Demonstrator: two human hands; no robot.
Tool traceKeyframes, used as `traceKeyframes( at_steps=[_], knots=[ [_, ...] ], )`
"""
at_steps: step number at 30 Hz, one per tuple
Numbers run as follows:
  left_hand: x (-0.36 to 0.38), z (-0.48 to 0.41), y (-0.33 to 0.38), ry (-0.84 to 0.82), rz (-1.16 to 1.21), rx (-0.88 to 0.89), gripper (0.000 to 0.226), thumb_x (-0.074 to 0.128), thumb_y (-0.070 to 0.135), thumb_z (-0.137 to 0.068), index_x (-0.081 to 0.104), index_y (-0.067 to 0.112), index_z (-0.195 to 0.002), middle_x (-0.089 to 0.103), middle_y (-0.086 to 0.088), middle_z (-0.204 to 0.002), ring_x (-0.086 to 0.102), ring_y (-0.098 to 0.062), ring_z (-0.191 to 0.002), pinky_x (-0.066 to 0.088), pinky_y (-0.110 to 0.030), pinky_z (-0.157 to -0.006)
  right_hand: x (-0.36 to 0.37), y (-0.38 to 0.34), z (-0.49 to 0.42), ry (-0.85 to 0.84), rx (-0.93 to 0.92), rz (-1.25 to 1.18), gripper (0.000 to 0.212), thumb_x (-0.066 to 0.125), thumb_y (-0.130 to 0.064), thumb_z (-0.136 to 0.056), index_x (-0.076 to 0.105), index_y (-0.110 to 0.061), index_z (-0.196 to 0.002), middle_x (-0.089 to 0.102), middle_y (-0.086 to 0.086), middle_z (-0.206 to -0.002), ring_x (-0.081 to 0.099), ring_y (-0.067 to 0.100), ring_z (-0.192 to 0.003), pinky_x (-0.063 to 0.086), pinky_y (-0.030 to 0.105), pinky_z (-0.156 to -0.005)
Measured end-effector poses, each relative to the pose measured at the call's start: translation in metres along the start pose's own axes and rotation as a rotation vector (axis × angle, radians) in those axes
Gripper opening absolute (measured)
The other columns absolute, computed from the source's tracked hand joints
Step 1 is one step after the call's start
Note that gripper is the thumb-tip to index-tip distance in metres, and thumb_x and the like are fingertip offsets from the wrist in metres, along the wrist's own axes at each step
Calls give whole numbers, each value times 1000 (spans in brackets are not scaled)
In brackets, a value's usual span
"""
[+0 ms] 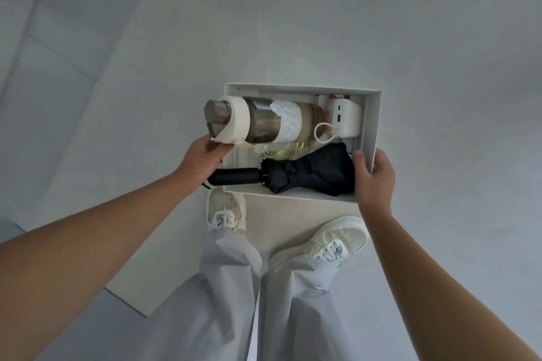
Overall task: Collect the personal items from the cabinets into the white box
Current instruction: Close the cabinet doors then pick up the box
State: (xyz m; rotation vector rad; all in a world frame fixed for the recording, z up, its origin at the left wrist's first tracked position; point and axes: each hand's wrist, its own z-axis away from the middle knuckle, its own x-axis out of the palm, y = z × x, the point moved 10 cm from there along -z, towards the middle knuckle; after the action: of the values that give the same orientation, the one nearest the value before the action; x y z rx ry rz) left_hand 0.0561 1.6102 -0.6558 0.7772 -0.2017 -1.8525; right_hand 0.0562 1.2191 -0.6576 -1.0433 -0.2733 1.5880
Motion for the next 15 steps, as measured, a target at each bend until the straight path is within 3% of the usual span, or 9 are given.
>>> traceKeyframes(
  at_steps=[3, 6, 8, 10, 12, 15],
  knots=[
    [0, -5, 2, -10, -39, 23, 16, 66, 47, -88, 62, 32, -86, 61, 16, -69, 61, -9, -75, 51, -32, -74, -1, -1, -2, -1, -28, 3, 18, 58, -35, -100, 67, -20, -102, 63, -14, -79, 56, -9, -71, 41, 6, -63],
    [-2, -4, 8, 38, -37, 61, 19, 67, 42, -89, 62, 27, -78, 60, 9, -59, 61, -11, -60, 50, -34, -65, -2, -2, -3, 11, -52, 6, 16, 56, -35, -100, 64, -24, -92, 58, -24, -69, 52, -6, -65, 37, 9, -60],
    [-2, 1, 10, 55, -11, 82, 18, 65, 40, -91, 63, 25, -81, 62, 3, -62, 61, -17, -61, 53, -42, -68, -2, -2, -3, 29, -66, 3, 16, 55, -34, -100, 62, -25, -89, 57, -27, -68, 51, -4, -65, 36, 11, -61],
    [0, 7, 11, 75, 10, 94, 21, 62, 39, -93, 65, 19, -87, 62, 5, -65, 60, -16, -62, 53, -44, -71, -5, 0, -2, 48, -63, -37, 19, 55, -33, -101, 69, -21, -105, 66, -28, -86, 61, -6, -78, 44, 12, -71],
    [0, 10, 12, 112, 36, 100, 18, 62, 38, -94, 64, 20, -92, 61, 16, -65, 57, -7, -64, 50, -35, -70, -7, 3, 0, 57, -36, -60, 35, 56, -37, -101, 66, -21, -130, 73, -12, -115, 68, 2, -101, 53, 21, -89],
    [-3, 13, 16, 154, 34, 114, 17, 62, 34, -94, 61, 24, -80, 59, 17, -53, 56, -1, -57, 43, -28, -64, -9, -1, 3, 45, -70, -40, 40, 55, -37, -101, 63, -19, -135, 73, 1, -122, 69, 16, -112, 55, 41, -99]
  ],
)
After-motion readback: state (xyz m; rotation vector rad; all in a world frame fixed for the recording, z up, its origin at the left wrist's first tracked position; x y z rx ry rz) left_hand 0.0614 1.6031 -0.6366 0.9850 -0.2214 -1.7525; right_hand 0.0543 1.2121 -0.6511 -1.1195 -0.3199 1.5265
